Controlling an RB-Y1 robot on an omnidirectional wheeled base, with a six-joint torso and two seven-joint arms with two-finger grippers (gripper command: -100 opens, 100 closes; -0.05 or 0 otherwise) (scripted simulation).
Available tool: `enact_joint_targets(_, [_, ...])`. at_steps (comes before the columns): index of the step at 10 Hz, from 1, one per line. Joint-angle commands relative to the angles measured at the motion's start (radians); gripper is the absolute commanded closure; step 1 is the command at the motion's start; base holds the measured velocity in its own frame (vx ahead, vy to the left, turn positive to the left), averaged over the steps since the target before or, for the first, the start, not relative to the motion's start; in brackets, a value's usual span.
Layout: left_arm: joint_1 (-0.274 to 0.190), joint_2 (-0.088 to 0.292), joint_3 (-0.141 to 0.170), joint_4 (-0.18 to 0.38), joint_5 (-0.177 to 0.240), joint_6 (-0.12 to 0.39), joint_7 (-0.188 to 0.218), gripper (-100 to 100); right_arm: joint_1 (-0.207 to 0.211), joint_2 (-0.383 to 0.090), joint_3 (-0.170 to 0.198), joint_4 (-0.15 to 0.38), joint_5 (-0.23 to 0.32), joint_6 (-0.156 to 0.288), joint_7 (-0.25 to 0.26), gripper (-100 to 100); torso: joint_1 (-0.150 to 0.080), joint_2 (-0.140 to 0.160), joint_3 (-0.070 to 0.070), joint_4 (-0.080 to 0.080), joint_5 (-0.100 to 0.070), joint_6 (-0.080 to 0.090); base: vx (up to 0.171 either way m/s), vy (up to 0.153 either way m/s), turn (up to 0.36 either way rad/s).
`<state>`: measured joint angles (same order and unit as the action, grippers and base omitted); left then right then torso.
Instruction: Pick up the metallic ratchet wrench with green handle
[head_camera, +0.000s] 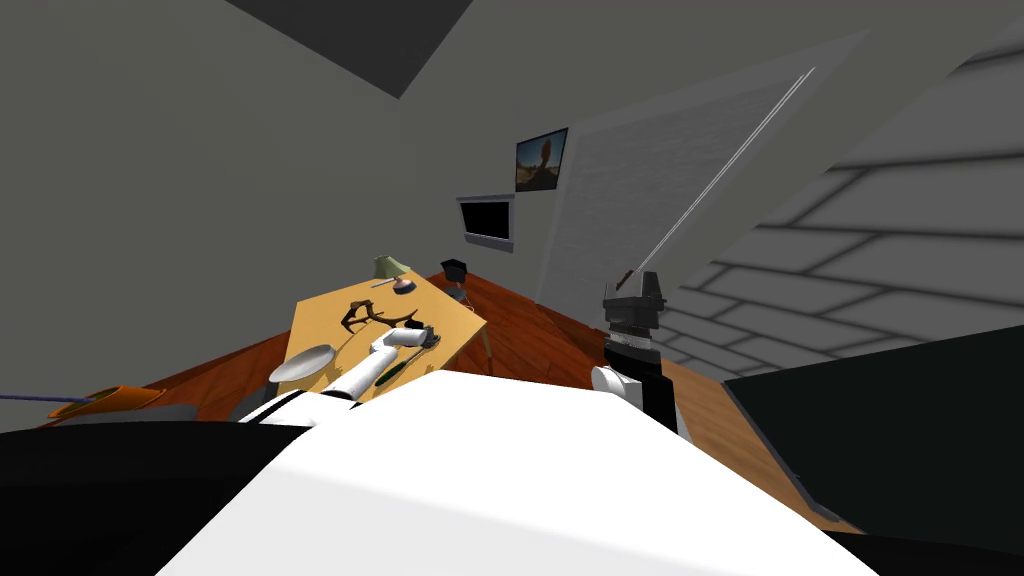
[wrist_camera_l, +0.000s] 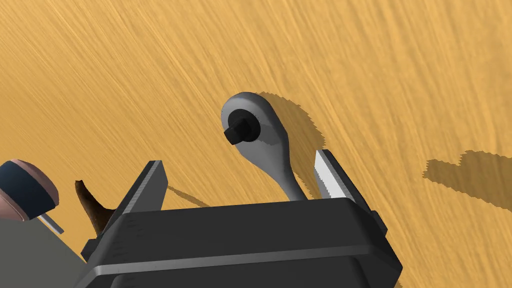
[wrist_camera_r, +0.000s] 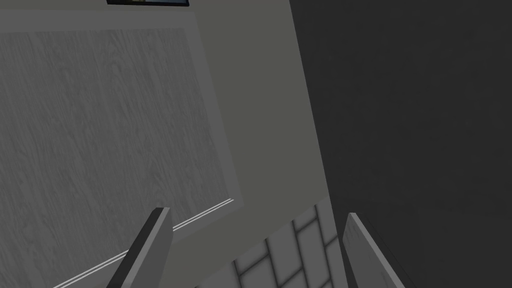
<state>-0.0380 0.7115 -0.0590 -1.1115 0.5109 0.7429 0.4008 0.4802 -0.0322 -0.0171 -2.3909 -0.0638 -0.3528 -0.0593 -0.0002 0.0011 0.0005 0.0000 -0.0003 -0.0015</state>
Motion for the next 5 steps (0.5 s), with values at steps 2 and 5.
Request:
enact_joint_targets(2, [-0.031, 0.011, 0.018, 0.067, 0.025, 0.047, 0.006, -100, 0.000, 0.000, 0.000, 0.000, 0.000, 0.000, 0.000, 0, 0.000, 0.000, 0.000, 0.000, 0.000, 0.000, 0.016, 0.011, -0.024])
enact_joint_targets(5, [-0.074, 0.025, 0.054, 0.147, 0.062, 0.114, 0.017, -100, 0.000, 0.000, 0.000, 0.000, 0.000, 0.000, 0.000, 0, 0.000, 0.000, 0.000, 0.000, 0.000, 0.000, 0.013, 0.016, -0.013])
